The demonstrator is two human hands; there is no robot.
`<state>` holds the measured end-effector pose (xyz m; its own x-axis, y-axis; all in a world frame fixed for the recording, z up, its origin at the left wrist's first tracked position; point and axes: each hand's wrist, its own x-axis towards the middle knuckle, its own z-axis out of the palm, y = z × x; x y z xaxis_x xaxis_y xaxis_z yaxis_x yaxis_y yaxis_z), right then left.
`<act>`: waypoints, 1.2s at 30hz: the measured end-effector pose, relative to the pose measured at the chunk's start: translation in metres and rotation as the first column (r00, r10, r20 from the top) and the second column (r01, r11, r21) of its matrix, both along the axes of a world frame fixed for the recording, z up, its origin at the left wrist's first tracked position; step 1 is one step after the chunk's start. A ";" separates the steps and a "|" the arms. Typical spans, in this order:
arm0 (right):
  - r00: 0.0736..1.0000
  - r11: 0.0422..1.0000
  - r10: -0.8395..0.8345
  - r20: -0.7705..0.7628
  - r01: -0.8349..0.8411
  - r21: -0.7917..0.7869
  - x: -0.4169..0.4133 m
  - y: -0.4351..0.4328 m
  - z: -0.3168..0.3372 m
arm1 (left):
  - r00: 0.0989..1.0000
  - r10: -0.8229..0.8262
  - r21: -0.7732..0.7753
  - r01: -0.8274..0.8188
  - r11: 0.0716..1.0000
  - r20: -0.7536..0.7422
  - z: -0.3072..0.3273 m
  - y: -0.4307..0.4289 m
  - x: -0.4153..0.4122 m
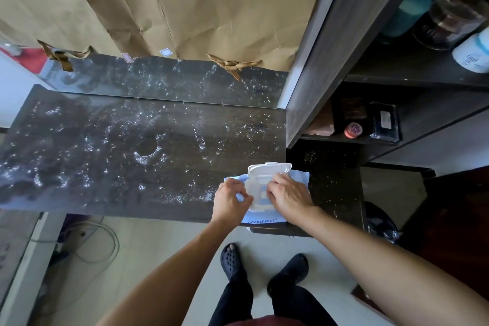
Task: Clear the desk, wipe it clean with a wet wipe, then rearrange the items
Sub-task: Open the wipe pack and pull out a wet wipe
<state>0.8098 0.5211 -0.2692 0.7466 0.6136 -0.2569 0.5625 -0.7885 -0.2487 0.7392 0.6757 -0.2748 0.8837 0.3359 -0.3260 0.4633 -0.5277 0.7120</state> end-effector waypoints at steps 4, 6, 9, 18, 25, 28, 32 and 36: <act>0.997 0.997 0.057 0.054 -0.054 -0.061 0.002 0.001 0.001 | 1.000 -0.002 0.000 0.002 1.000 -0.006 0.003 0.000 0.002; 0.996 0.998 0.059 0.065 -0.057 -0.037 0.002 -0.002 0.002 | 1.000 0.007 -0.006 -0.007 1.000 0.000 0.004 0.001 0.001; 0.995 0.996 0.086 0.047 -0.086 -0.015 0.001 -0.005 0.004 | 1.000 -0.004 -0.002 0.004 1.000 -0.001 0.004 0.001 0.001; 0.991 0.986 0.092 0.095 -0.077 -0.148 -0.003 0.006 0.001 | 0.999 -0.039 0.017 0.039 0.999 -0.008 0.004 0.002 0.001; 0.992 0.991 0.072 0.103 -0.060 -0.121 -0.007 -0.001 0.003 | 0.999 -0.038 0.016 0.038 0.999 -0.017 0.004 0.001 0.000; 0.989 0.985 0.101 0.104 -0.085 -0.149 -0.008 0.004 0.006 | 0.999 -0.037 0.019 0.038 0.999 -0.021 0.003 0.002 0.001; 0.995 0.996 0.069 0.067 -0.065 -0.065 -0.004 0.001 0.001 | 0.998 -0.047 0.021 0.048 0.999 -0.033 0.004 0.002 0.001; 0.985 0.978 -0.114 -0.132 0.135 0.160 0.004 -0.008 0.007 | 0.999 -0.039 0.019 0.039 0.999 -0.034 0.006 0.002 0.001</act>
<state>0.8134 0.5133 -0.2627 0.7892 0.5601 -0.2519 0.4202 -0.7916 -0.4436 0.7404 0.6780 -0.2693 0.8849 0.3079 -0.3494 0.4654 -0.5592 0.6860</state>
